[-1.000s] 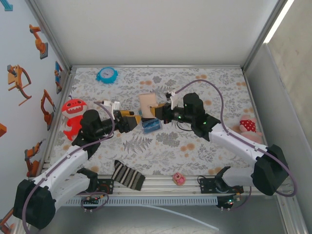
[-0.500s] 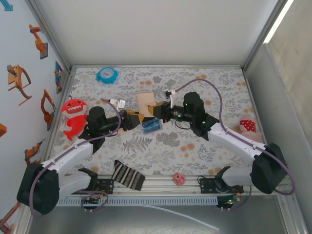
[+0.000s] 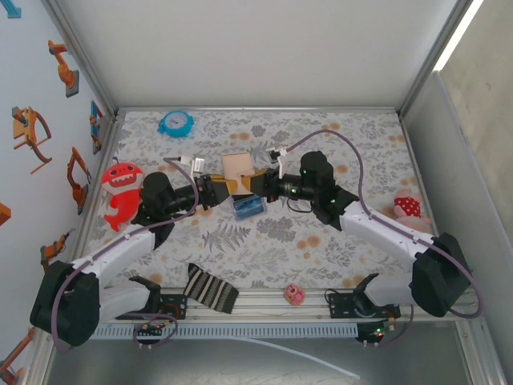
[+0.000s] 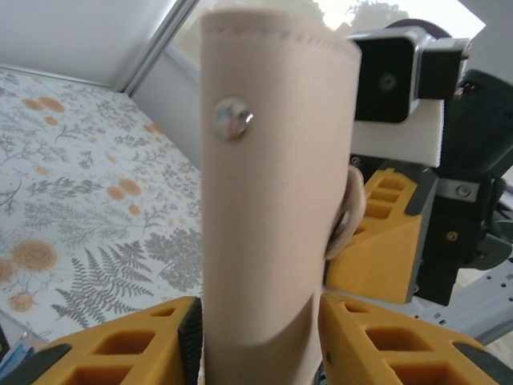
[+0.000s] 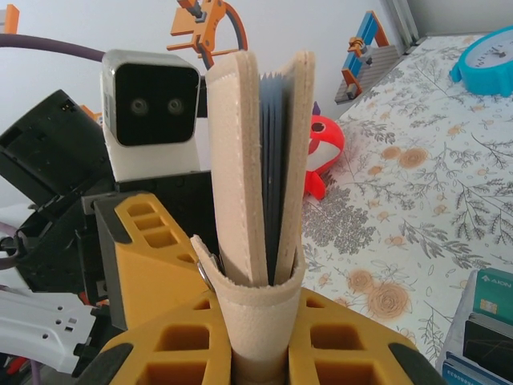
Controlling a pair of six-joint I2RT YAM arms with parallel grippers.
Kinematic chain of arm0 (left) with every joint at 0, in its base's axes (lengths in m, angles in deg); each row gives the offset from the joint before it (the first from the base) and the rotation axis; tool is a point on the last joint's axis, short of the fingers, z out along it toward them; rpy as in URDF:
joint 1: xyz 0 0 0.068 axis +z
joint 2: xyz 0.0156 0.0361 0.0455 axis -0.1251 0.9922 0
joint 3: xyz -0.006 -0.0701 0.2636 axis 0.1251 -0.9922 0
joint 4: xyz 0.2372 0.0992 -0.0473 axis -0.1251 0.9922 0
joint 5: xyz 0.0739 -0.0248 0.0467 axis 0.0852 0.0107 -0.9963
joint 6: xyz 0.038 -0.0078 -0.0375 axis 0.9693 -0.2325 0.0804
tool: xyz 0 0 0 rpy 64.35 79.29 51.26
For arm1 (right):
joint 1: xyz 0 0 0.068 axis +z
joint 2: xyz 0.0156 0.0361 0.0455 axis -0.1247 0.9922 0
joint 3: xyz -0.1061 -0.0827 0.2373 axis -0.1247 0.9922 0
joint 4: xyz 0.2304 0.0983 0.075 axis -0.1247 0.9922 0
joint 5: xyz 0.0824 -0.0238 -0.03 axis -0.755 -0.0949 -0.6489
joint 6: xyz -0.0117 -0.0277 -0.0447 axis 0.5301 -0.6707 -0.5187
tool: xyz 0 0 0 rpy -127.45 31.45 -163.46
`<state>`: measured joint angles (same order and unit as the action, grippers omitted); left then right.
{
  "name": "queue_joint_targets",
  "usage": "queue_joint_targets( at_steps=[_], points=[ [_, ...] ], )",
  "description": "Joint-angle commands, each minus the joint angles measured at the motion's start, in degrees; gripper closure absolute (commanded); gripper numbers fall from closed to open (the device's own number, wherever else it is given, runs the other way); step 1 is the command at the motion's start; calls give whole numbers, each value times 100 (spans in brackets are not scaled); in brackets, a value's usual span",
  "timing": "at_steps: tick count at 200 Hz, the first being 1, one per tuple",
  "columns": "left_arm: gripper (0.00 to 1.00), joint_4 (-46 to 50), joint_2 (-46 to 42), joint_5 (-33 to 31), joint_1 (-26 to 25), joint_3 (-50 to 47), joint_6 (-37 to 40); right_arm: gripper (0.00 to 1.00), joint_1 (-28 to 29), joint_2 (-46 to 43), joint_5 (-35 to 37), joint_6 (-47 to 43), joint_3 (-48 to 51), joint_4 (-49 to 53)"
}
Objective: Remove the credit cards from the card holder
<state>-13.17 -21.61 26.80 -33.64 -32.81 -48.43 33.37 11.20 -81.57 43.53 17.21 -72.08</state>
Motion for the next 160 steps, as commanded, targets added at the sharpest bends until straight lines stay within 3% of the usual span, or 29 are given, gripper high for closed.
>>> queue_joint_targets(
  at_steps=[1,30,56,63,71,107,160],
  points=[
    [68,-241,81,195,-44,214,-54,100,12,53,-141,88,-18,-385],
    [83,-51,103,211,-52,256,-16,100,7,15,-50,57,-27,-282],
    [87,528,-44,210,-52,349,268,100,1,-132,297,-136,-54,166],
    [88,863,-117,152,-48,409,433,93,7,-194,461,-205,-58,328],
    [88,1308,-203,1,-55,492,644,85,8,-271,675,-268,-77,530],
    [90,3298,-611,-1182,-196,906,1742,79,16,-549,1644,-364,-124,1234],
    [92,3669,-824,-2426,-347,885,1837,76,327,-624,3069,-362,-448,2150]
  ],
)
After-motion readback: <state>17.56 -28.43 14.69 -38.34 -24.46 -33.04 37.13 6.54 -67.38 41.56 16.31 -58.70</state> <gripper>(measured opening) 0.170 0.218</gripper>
